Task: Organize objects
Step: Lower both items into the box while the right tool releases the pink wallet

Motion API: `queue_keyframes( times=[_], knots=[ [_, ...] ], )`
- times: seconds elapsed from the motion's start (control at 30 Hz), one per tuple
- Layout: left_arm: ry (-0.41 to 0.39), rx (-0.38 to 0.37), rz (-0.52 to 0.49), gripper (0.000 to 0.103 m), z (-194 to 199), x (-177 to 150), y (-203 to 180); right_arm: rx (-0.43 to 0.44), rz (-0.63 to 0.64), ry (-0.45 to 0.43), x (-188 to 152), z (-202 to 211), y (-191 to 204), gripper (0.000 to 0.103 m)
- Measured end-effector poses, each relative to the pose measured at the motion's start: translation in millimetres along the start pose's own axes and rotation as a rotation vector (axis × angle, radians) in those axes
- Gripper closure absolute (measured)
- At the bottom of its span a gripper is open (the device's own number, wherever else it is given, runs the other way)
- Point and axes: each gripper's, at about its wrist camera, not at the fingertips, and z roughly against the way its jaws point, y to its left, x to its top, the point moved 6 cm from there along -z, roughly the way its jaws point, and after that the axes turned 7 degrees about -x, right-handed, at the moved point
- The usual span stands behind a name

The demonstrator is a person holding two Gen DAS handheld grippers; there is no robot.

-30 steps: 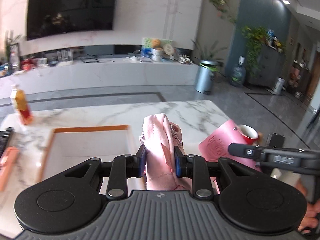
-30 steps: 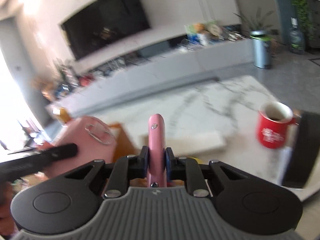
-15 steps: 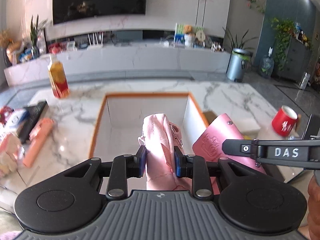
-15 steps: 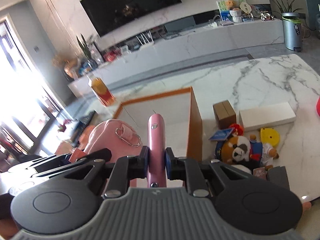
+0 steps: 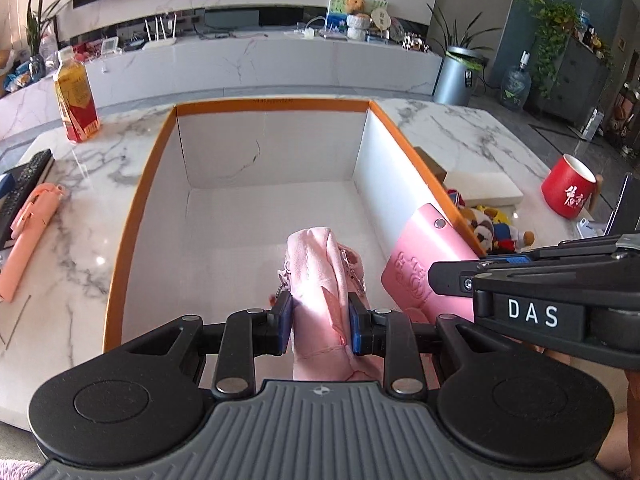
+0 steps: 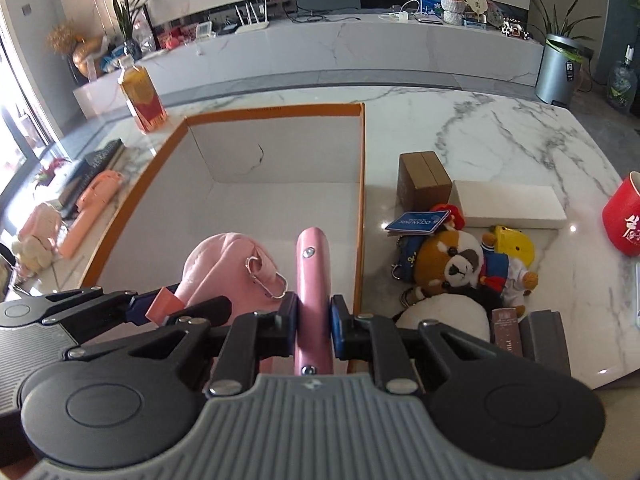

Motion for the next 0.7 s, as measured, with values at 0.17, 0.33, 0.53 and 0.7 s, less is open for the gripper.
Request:
queue_keyframes(
  times=[0.17, 0.33, 0.53, 0.7],
  knots=[
    [0.103, -0.079, 0.064, 0.070, -11.8, 0.5, 12.8, 0.001, 0.004, 0.063, 2.2, -4.7, 4.0, 0.085],
    [0.141, -0.091, 0.067, 0.069, -16.8, -0.6, 18.2, -0.009, 0.034, 0.103, 3.2, -8.7, 8.9, 0.085],
    [0.156, -0.131, 0.092, 0.068, -19.6, -4.5, 17.8, -0.020, 0.021, 0.144, 0.1, -15.1, 6.5, 0.084],
    [0.150, -0.127, 0.066, 0.068, -22.0, -2.3, 12.0, -0.005, -0.008, 0.121, 4.5, -7.6, 0.2, 0.081]
  ],
)
